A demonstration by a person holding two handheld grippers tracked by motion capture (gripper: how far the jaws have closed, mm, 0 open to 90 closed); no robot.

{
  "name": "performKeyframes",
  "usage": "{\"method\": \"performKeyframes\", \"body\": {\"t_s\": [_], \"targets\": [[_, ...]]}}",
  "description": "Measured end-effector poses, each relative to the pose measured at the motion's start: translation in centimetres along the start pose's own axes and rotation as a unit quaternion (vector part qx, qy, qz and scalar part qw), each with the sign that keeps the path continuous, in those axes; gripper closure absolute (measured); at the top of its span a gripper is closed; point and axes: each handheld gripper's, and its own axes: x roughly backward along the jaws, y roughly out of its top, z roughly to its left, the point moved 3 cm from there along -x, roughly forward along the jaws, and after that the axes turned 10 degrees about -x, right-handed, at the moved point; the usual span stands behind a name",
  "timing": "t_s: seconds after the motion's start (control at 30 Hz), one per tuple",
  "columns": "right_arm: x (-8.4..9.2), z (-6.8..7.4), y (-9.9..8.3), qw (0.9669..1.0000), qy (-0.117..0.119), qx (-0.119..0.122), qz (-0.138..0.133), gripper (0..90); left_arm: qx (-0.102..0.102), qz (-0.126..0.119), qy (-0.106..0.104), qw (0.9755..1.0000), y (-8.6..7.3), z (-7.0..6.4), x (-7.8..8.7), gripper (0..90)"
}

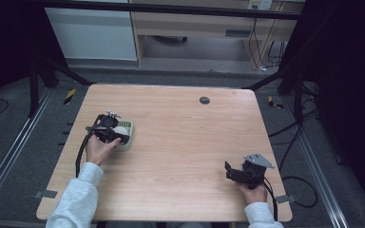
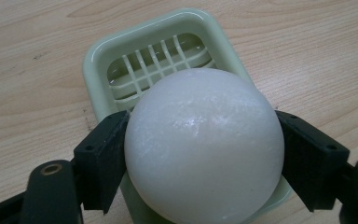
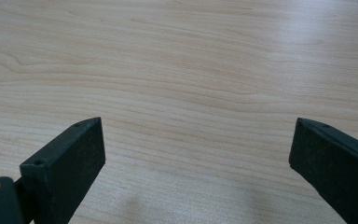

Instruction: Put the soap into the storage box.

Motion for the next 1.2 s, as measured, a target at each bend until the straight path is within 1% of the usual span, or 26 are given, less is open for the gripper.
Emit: {"method": "performKeyframes", "body": {"t_s": [0.2, 0.33, 0.43, 0.47, 0.6, 0.63, 0.67, 0.7, 0.8, 0.83, 0.9, 0.93, 0.97, 1.0, 1.03, 1.07, 1.1, 1.13, 1.17, 1.2], "targets": [[0.0, 0.0, 0.0, 1.0000, 0.001, 0.000, 0.000, 3.8, 0.002, -0.004, -0.005, 1.0000, -0.1, 0.0, 0.0, 22.4], [0.0, 0.0, 0.0, 1.0000, 0.002, 0.000, 0.001, 3.8, 0.003, -0.007, -0.003, 1.0000, -0.1, 0.0, 0.0, 22.3], [0.0, 0.0, 0.0, 1.0000, 0.002, 0.000, 0.002, 3.9, 0.011, -0.020, -0.006, 0.9997, 0.0, 0.2, 0.5, 21.4], [-0.1, 0.0, 0.0, 1.0000, 0.002, 0.001, 0.003, 3.9, 0.010, -0.026, -0.006, 0.9996, 0.1, 0.3, 0.9, 21.7], [-0.1, 0.0, 0.0, 1.0000, 0.002, 0.001, 0.003, 3.9, 0.007, -0.035, -0.003, 0.9993, 0.4, 0.1, 1.5, 21.7], [-0.1, 0.0, 0.0, 1.0000, 0.002, 0.001, 0.003, 3.9, 0.005, -0.042, -0.001, 0.9991, 0.5, 0.0, 1.8, 21.7], [-0.1, 0.0, -0.1, 1.0000, 0.001, 0.001, 0.003, 3.9, 0.005, -0.042, -0.001, 0.9991, 0.5, 0.0, 1.8, 21.6], [-0.1, 0.0, 0.0, 1.0000, 0.002, 0.001, 0.003, 3.9, 0.004, -0.050, -0.002, 0.9987, 0.6, -0.2, 2.1, 21.6], [0.0, 0.0, 0.0, 1.0000, 0.002, 0.001, 0.003, 3.9, 0.002, -0.057, -0.002, 0.9984, 0.7, -0.5, 2.5, 21.5], [-0.1, 0.0, 0.0, 1.0000, 0.002, 0.001, 0.002, 3.9, -0.002, -0.064, -0.002, 0.9979, 0.8, -0.8, 2.8, 21.5], [0.0, 0.0, 0.0, 1.0000, 0.001, 0.001, 0.002, 3.9, -0.005, -0.068, 0.000, 0.9977, 0.8, -0.9, 3.1, 21.5], [0.0, 0.0, 0.0, 1.0000, 0.002, 0.000, 0.002, 4.0, -0.007, -0.079, 0.000, 0.9968, 0.9, -1.2, 3.6, 21.6], [0.0, 0.0, 0.0, 1.0000, 0.002, 0.000, 0.002, 4.0, -0.007, -0.079, 0.000, 0.9968, 0.9, -1.2, 3.6, 21.8], [0.0, 0.0, 0.0, 1.0000, 0.002, 0.000, 0.002, 4.0, -0.009, -0.088, -0.001, 0.9961, 1.0, -1.5, 4.0, 22.0], [0.0, 0.0, 0.0, 1.0000, 0.001, -0.001, 0.002, 4.0, -0.013, -0.090, -0.002, 0.9959, 1.0, -1.7, 4.3, 22.0], [0.0, 0.0, 0.0, 1.0000, 0.001, 0.000, 0.001, 4.0, -0.013, -0.090, -0.002, 0.9959, 1.0, -1.7, 4.3, 22.1], [0.0, 0.0, 0.0, 1.0000, 0.002, 0.000, 0.001, 4.0, -0.015, -0.099, -0.003, 0.9950, 0.9, -2.0, 4.7, 22.1], [0.0, 0.0, 0.0, 1.0000, 0.002, 0.000, 0.000, 4.0, -0.011, -0.106, -0.004, 0.9943, 0.8, -2.2, 4.9, 22.1], [0.0, 0.0, 0.0, 1.0000, 0.002, 0.000, 0.000, 4.0, -0.011, -0.106, -0.004, 0.9943, 0.8, -2.2, 4.9, 22.1], [0.0, 0.0, 0.0, 1.0000, 0.002, 0.000, 0.000, 4.0, -0.013, -0.112, -0.004, 0.9936, 0.6, -2.3, 5.1, 22.1]]}}
